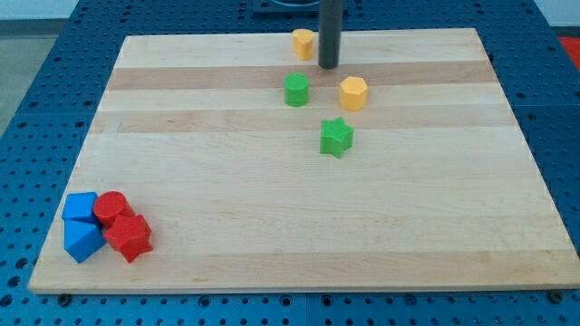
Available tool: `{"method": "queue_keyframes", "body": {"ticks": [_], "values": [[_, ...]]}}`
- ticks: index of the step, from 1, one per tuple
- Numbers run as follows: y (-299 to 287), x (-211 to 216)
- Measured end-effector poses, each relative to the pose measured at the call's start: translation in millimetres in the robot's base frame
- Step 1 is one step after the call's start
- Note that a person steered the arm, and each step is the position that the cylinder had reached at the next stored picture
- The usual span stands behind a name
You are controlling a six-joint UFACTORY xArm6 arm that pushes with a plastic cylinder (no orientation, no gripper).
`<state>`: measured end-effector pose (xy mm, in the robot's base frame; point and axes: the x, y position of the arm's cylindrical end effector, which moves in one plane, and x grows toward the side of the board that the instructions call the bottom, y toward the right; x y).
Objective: Move the green circle bottom diagonally to the yellow heart
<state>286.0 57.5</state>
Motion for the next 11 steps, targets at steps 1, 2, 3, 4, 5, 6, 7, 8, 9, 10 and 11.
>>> {"method": "queue_keyframes", "body": {"ticks": [1,2,3,4,5,6,7,8,9,10,11], "values": [[17,41],[-5,49],[-70,41],[-124,32],[-111,57],[-103,89],[-136,85],[-122,55],[-114,25],[-114,59],[-130,104]]}}
